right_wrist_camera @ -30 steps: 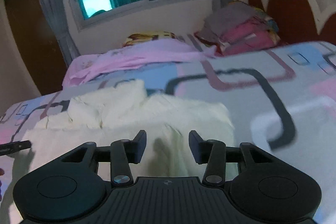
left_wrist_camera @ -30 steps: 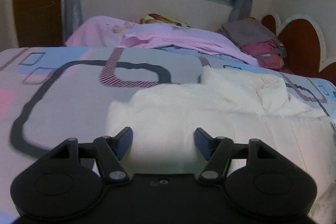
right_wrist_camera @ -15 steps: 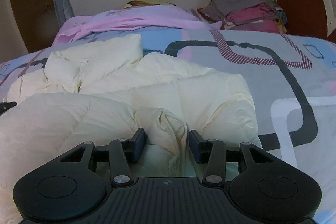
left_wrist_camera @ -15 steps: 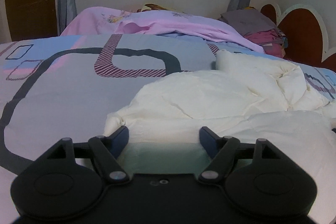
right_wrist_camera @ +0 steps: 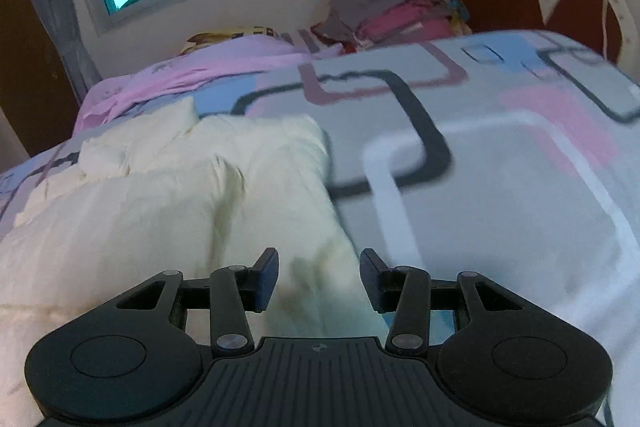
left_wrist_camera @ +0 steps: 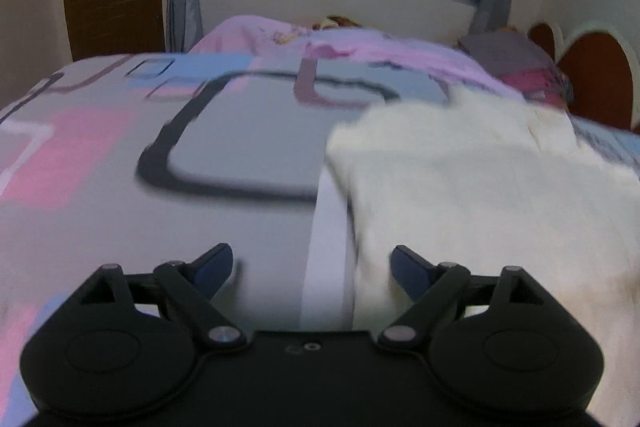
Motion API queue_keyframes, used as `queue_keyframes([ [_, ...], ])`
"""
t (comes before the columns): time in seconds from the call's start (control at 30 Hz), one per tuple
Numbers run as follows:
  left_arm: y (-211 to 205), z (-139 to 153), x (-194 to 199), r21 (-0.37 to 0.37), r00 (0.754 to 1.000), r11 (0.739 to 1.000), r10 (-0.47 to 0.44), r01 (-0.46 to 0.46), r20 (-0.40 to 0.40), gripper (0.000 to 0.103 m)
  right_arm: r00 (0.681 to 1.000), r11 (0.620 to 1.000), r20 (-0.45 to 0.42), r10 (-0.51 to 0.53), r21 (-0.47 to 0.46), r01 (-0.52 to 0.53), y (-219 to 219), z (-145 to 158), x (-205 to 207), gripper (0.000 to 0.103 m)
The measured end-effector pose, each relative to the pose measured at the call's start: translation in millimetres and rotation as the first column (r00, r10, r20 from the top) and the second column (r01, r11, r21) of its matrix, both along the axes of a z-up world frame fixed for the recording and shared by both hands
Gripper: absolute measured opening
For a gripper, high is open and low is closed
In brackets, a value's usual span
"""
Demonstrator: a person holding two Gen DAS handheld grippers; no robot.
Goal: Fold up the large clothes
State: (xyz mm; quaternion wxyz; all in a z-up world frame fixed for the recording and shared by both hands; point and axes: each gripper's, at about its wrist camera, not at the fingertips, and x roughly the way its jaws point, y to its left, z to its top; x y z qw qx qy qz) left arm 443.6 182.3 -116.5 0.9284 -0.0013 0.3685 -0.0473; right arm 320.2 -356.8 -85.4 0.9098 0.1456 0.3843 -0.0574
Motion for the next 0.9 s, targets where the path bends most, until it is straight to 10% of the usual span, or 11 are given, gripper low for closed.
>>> queue_keyframes([
  [0.13,-4.8,1.3,-48.8,0.076,1.000,0.997,0.005,-0.004,-0.009,0.086,1.000,1.000,0.000,-0.011,0.004,0.011,-4.1,-3.0,-43.7,0.083],
  [0.77,-17.1,31.0,-205.0,0.077,0.995,0.992,0.102,-0.104,0.021,0.082,0.994,0.993,0.059,0.089,0.078,-0.094,-7.8,11.0,-188.9,0.084],
  [0.9,-4.9,22.1,-232.1,0.049,0.991,0.990,0.131,-0.130,-0.021,0.060,0.995,0.992,0.054,0.081,0.093,-0.085,-15.5,7.7,-213.7,0.084],
])
